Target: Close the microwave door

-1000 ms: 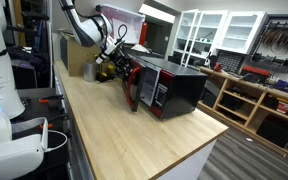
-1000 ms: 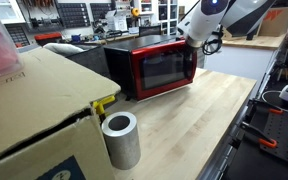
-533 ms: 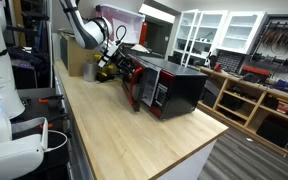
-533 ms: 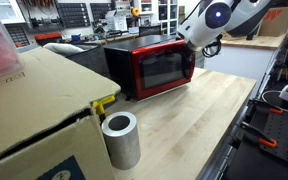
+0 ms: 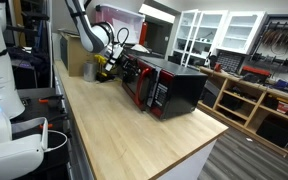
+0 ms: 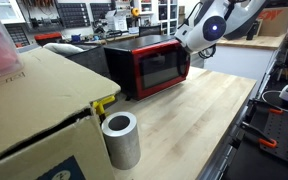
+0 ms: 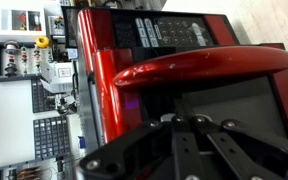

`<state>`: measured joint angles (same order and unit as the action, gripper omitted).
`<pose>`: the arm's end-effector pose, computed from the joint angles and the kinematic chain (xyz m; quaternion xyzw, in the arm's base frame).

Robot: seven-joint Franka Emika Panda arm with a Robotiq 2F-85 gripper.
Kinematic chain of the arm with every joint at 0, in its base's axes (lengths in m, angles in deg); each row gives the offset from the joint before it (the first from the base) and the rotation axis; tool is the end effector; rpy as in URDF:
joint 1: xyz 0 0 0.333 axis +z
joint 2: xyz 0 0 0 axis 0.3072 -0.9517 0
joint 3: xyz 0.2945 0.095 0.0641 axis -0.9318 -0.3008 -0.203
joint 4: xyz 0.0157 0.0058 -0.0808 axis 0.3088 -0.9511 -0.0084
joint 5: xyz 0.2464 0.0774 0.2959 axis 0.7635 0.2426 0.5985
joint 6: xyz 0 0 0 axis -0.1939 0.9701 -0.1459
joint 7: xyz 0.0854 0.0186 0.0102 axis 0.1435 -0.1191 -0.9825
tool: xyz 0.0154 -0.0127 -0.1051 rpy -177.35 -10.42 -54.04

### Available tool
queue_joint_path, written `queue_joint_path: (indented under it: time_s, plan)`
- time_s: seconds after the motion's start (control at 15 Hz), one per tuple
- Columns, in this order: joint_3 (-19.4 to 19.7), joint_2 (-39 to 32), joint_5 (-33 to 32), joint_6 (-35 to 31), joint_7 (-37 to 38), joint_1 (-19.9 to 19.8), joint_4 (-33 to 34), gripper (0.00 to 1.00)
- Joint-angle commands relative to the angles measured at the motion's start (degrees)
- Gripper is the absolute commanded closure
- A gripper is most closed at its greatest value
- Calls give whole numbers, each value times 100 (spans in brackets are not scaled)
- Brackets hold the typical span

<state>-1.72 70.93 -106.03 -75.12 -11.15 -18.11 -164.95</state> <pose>0.4796 0.0042 0.2450 0.7592 0.3646 0.2045 0.4989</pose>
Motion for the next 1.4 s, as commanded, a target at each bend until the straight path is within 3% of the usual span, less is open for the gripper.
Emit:
queue_joint_path:
  time_s: [0.0, 0.53, 0.73, 0.8, 0.87, 1.07, 1.27, 1.33]
  plan:
    - [-19, -378, -446, 217, 122, -21, 500, 100]
    - [27, -1318, -1019, 103, -271, -249, 1872, 100]
    - [5, -1190, -595, -526, -889, -413, 1943, 100]
    - [2, -1094, -406, -824, -1139, -474, 1913, 74]
    - [9, -918, -80, -1324, -1532, -565, 1830, 72]
    - [154, -542, 1241, -2404, -2875, -779, 1550, 52]
    - [344, -405, 2849, -3039, -4300, -947, 1066, 29]
    - [108, -280, 3395, -3051, -4752, -1225, 795, 20]
